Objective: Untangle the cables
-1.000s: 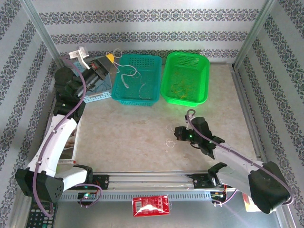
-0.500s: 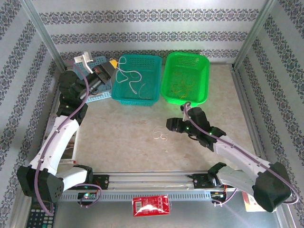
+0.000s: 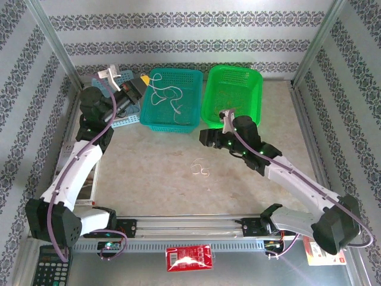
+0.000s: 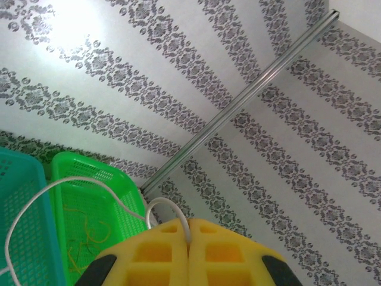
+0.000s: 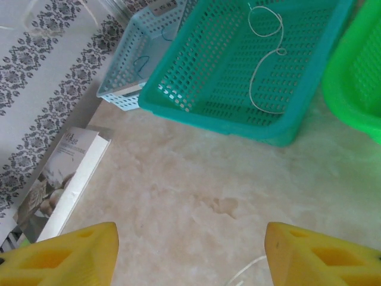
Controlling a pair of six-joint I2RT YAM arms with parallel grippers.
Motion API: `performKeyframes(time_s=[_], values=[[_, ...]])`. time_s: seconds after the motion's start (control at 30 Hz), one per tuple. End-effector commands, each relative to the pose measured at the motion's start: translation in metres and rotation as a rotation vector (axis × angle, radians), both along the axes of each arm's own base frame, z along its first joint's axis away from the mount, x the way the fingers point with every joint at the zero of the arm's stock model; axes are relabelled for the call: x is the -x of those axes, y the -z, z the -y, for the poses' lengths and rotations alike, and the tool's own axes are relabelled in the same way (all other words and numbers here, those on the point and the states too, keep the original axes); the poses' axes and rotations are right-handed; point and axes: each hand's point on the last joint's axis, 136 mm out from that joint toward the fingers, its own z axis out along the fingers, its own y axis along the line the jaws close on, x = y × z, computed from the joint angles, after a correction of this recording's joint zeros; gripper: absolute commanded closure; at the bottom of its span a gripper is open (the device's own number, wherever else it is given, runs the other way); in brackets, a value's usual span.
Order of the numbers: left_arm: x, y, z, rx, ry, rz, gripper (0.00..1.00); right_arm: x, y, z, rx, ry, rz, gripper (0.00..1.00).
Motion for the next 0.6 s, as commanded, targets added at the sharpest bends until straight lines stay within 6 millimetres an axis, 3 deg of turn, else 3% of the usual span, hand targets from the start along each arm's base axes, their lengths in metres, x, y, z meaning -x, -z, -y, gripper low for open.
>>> performKeyframes(time_s=[0.0, 0.1, 0.27, 0.57], values=[[-0.011, -0.012, -0.002, -0.026, -0.009, 0.07, 1.0, -0.004, -0.013, -0.012, -0.023, -0.031, 0.039, 0.34], [-0.033, 0.001, 0.0, -0.053, -0.02, 0.048, 1.0, -0.005, 0.003, -0.01, 0.001, -0.016, 0.005, 0.34], [-0.073, 0.041, 0.001, -0.117, -0.049, -0.021, 1.0, 0.003, 0.043, 0.0, 0.058, 0.005, -0.065, 0.35], [-0.135, 0.133, 0.007, -0.224, -0.051, -0.199, 1.0, 0.04, 0.111, 0.022, 0.132, 0.012, -0.211, 0.34]])
